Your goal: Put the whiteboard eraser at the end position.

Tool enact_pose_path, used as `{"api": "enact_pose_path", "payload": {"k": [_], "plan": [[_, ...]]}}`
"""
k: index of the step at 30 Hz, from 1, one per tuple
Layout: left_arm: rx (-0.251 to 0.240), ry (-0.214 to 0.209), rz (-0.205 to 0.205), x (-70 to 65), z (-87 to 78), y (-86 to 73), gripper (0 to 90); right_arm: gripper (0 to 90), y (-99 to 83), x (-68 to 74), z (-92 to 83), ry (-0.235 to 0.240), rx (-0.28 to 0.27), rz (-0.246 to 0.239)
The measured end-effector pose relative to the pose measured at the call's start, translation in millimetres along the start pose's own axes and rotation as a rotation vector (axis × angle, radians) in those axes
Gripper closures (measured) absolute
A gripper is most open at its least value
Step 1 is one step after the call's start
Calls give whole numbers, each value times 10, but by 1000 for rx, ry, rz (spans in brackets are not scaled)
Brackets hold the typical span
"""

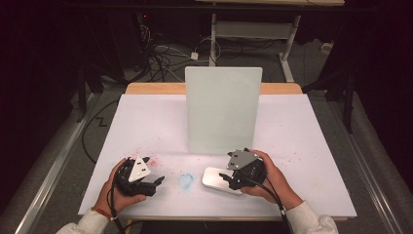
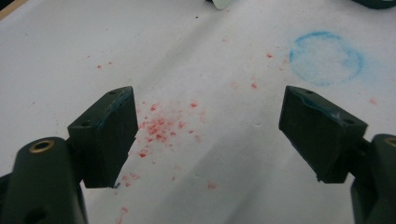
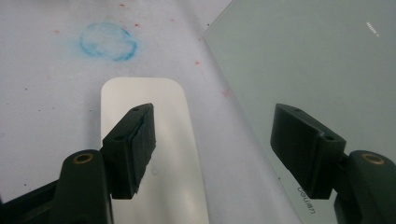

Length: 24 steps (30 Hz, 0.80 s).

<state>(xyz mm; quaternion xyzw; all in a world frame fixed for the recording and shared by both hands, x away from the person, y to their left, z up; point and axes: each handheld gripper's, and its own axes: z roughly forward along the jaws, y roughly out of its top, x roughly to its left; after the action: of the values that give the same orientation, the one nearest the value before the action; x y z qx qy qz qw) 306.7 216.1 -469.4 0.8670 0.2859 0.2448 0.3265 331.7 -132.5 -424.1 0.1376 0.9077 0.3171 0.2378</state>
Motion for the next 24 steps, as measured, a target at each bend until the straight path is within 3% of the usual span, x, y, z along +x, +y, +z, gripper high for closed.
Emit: {"api": "enact_pose_path", "payload": {"k": [24], "plan": [[-3,-3,4,-5,-12,-1,191,202,-207,-197,-219,-205,-17,91]]}}
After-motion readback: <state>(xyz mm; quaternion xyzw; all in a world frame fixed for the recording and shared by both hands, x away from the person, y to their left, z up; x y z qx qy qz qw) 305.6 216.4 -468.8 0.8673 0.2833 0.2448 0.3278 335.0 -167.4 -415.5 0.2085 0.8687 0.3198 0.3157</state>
